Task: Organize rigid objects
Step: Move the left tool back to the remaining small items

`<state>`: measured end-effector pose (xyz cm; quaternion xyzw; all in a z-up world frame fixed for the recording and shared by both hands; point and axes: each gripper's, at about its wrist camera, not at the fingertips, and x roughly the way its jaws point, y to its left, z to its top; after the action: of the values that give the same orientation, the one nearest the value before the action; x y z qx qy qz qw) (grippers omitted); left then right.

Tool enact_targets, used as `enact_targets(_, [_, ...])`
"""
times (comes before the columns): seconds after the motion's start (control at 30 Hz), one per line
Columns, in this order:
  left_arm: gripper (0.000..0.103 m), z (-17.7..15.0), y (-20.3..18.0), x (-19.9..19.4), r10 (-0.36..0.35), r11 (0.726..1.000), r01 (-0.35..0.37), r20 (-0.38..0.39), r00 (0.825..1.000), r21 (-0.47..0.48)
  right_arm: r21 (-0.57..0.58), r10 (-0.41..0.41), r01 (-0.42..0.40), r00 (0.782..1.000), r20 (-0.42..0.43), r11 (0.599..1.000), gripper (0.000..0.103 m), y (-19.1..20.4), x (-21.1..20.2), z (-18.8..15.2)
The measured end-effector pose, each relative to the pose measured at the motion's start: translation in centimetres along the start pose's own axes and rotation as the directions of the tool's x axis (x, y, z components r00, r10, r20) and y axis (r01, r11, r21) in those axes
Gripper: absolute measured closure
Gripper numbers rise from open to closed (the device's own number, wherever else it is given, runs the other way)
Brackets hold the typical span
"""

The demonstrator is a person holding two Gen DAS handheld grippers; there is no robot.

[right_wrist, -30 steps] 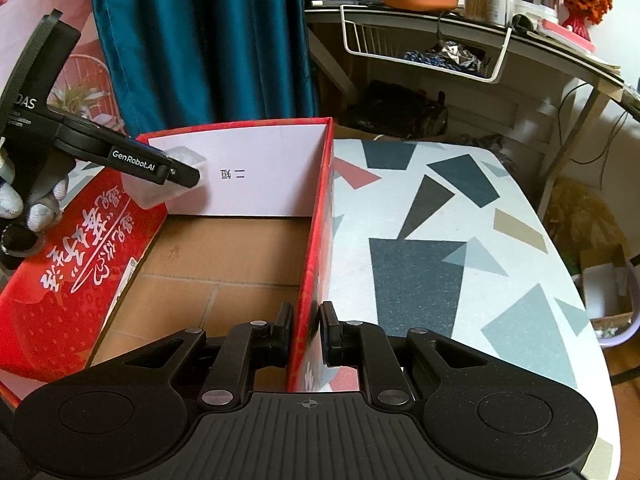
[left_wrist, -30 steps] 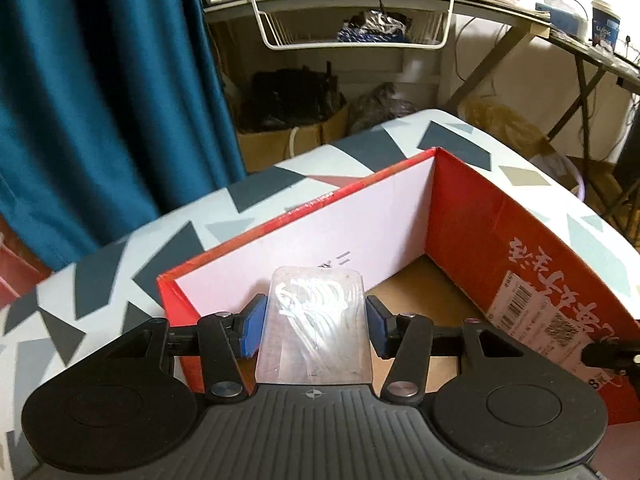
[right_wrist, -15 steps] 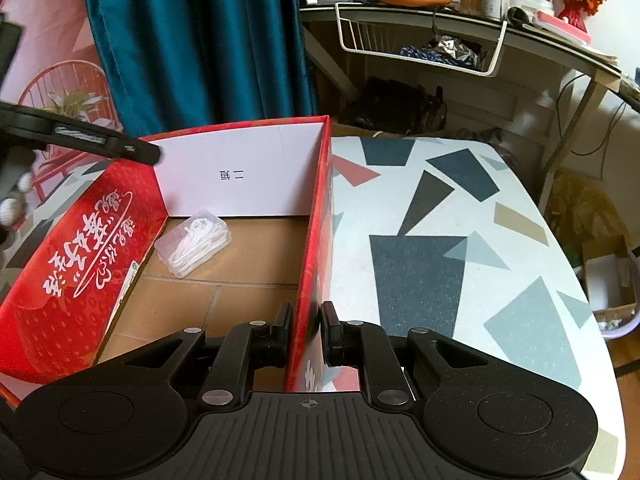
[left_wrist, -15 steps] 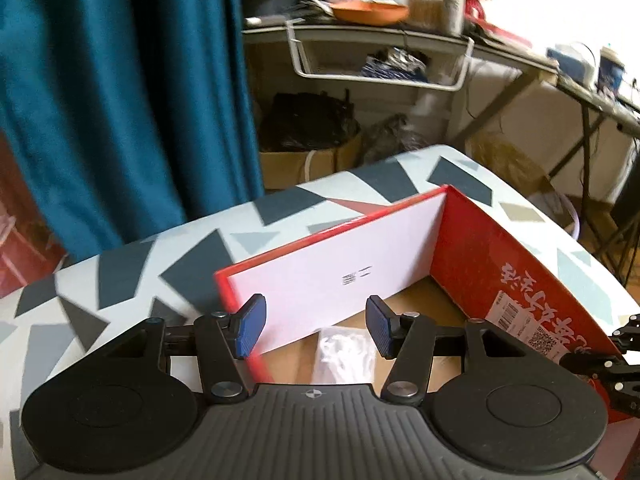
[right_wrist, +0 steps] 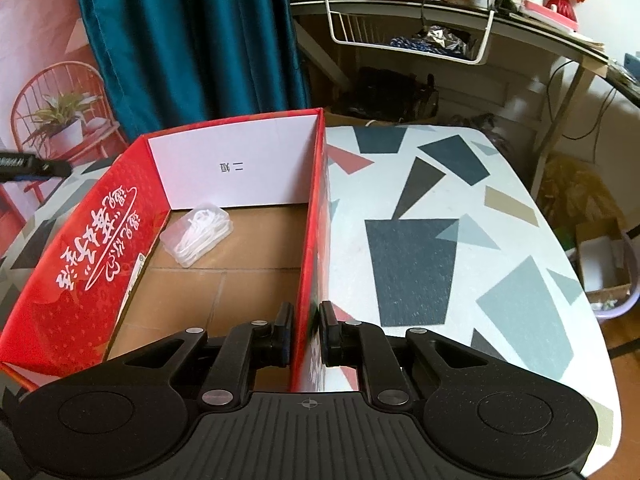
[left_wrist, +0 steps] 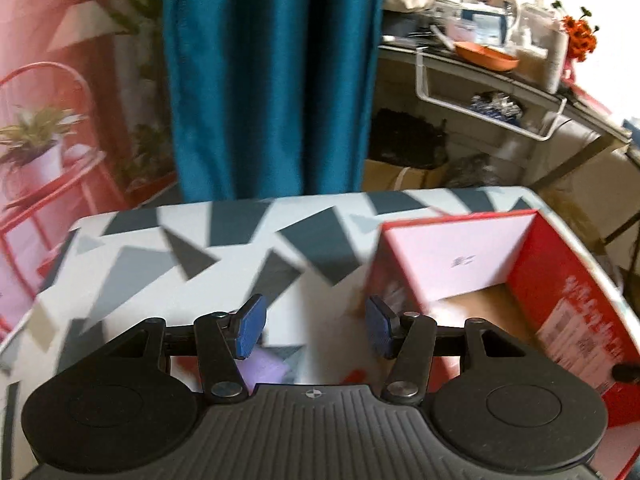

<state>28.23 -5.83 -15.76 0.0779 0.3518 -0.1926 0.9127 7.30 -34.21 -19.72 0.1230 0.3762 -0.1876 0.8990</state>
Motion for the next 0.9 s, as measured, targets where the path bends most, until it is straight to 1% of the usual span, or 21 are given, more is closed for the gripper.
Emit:
enact_targets(0.2, [0.046, -3.1, 3.3, -1.8, 0.038, 0.998, -0.039, -0.015, 0.999, -0.056, 0.013, -0.013, 0.013, 1.000, -0.002, 1.000, 0.092, 0.1, -0.8, -0.9])
enact_targets(0.33, [0.047, -5.3, 4.8, -1.9, 0.041, 0.996, -0.045, -0.050, 0.998, -0.083, 0.046, -0.020, 0.020, 1.000, -0.001, 0.999, 0.092, 0.1, -0.9, -1.7])
enact_targets(0.4, [0.048, -6.1, 5.4, -1.8, 0.054, 0.993, -0.061, -0.070, 0.996, -0.100, 0.054, -0.026, 0.026, 1.000, 0.000, 0.998, 0.092, 0.1, -0.9, -2.0])
enact_targets(0.47, [0.048, -6.7, 6.1, -1.8, 0.069, 0.990, -0.078, -0.080, 0.994, -0.118, 0.064, -0.027, 0.026, 1.000, 0.004, 0.998, 0.092, 0.1, -1.0, -2.2])
enact_targets(0.53, [0.048, -7.5, 6.6, -2.0, 0.063, 0.988, -0.073, -0.079, 0.995, -0.136, 0.075, -0.024, 0.023, 1.000, 0.009, 0.997, 0.092, 0.0, -1.0, -2.2])
enact_targets(0.6, [0.048, -8.2, 6.6, -2.1, 0.052, 0.988, -0.064, -0.083, 0.995, -0.143, 0.074, -0.027, 0.026, 1.000, 0.014, 0.997, 0.092, 0.1, -1.0, -2.3])
enact_targets(0.7, [0.048, -9.3, 6.0, -1.8, 0.055, 0.989, -0.069, -0.112, 0.992, -0.130, 0.079, -0.031, 0.029, 0.999, 0.024, 0.996, 0.092, 0.1, -1.1, -2.4])
enact_targets(0.8, [0.048, -9.7, 5.4, -1.1, 0.044, 0.990, -0.061, -0.136, 0.990, -0.126, 0.084, -0.024, 0.021, 0.999, 0.029, 0.996, 0.092, -0.1, -1.1, -2.5])
enact_targets(0.9, [0.046, -9.5, 4.2, -0.1, 0.008, 0.996, -0.021, -0.137, 0.991, -0.090, 0.078, -0.020, 0.018, 0.999, 0.027, 0.997, 0.091, -0.1, -1.1, -2.4])
